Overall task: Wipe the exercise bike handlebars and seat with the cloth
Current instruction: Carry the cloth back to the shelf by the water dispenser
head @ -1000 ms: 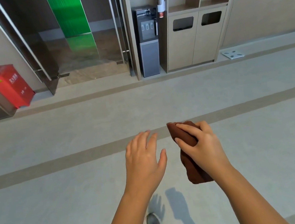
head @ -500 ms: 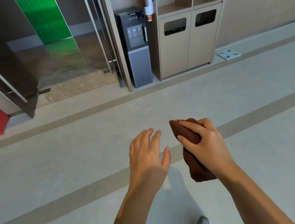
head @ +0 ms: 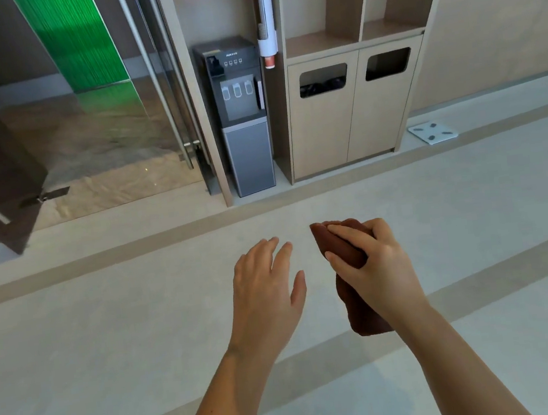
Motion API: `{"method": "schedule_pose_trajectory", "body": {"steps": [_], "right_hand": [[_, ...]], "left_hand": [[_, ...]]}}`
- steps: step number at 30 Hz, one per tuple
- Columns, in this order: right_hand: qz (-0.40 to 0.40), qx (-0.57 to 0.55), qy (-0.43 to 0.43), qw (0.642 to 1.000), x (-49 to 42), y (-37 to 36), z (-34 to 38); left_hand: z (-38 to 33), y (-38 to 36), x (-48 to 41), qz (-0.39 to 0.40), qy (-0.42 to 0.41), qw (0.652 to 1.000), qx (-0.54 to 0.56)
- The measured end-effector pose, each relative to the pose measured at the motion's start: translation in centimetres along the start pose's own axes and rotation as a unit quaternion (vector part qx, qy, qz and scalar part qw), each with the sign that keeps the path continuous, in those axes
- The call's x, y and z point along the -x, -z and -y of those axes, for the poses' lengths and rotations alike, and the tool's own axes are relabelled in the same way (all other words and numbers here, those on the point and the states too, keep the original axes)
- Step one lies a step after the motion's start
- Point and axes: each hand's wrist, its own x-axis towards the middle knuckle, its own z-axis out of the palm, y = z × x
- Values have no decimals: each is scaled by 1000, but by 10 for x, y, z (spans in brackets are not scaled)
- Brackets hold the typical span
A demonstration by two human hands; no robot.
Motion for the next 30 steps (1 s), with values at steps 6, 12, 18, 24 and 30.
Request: {"method": "schedule_pose_trajectory", "body": {"steps": [6, 12, 18, 24, 30], "right_hand": [[16, -10, -18, 1000, -106, -38, -39], [37, 32, 3, 999, -235, -107, -50], [64, 58, 25, 996, -387, -178, -35], [67, 61, 35, 995, -504, -229, -37], [58, 39, 46, 997, -616, -264, -65]], "left_hand": [[18, -31, -106, 20, 14, 1000, 18], [76, -65, -236, 26, 32, 999, 5], [143, -66, -383, 24, 39, 999, 9], [183, -65, -497, 8, 49, 998, 27], [207, -83, -613, -35, 28, 999, 4]]}}
